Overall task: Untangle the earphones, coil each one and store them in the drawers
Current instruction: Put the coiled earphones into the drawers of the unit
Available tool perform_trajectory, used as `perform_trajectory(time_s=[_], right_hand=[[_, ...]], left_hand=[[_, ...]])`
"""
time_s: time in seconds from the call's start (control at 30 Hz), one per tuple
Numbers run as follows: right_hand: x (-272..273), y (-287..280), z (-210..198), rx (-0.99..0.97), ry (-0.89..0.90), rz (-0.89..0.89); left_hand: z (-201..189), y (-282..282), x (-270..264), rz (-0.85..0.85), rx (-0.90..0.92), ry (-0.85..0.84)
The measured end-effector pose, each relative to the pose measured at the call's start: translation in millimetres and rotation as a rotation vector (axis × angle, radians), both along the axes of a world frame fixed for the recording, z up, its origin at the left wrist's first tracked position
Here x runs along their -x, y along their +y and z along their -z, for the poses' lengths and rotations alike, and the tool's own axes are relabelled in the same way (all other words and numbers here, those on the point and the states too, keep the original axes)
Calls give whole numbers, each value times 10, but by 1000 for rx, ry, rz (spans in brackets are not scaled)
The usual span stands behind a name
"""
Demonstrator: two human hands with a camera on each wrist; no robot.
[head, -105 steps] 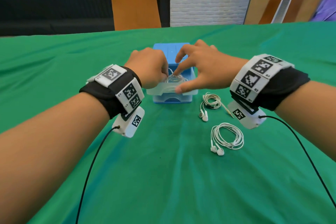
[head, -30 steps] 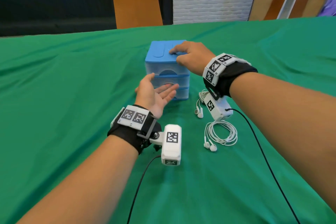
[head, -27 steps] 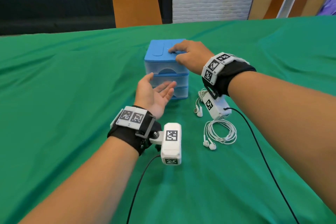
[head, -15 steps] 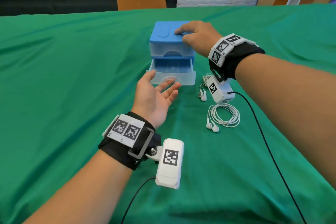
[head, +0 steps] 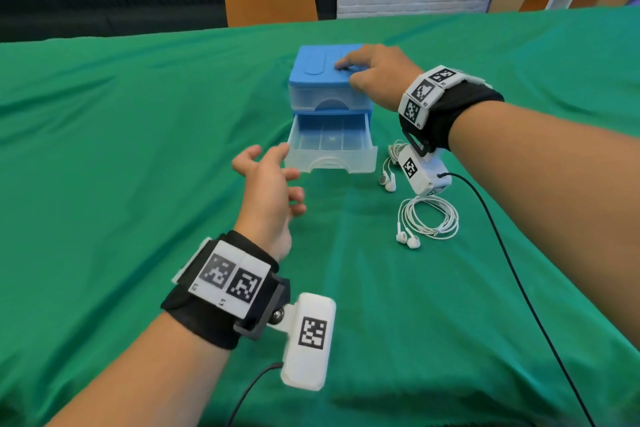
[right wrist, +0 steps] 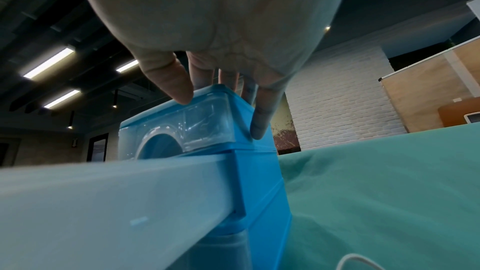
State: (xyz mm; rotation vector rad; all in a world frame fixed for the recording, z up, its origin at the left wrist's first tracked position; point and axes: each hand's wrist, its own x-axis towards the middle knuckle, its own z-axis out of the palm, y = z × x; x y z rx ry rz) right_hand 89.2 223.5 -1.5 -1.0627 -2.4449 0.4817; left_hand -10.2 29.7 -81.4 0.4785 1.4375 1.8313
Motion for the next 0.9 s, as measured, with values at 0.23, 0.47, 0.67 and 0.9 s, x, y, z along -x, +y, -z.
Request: perform_trajectory(time_s=[0.23,0.47,0.67,0.9], right_hand=[[0,41,-81,1,-56,-12],[-126,116,-215,-101,7,-41],[-642,127,-141,-119,-32,131],[-806,129,420,87,-585,97]], left_hand=[[-497,367,377,37,-57,831],[-589,858,507,197,67,1235],[-537,948,583,236,97,1345],[-459,959,604,178,84,1345]])
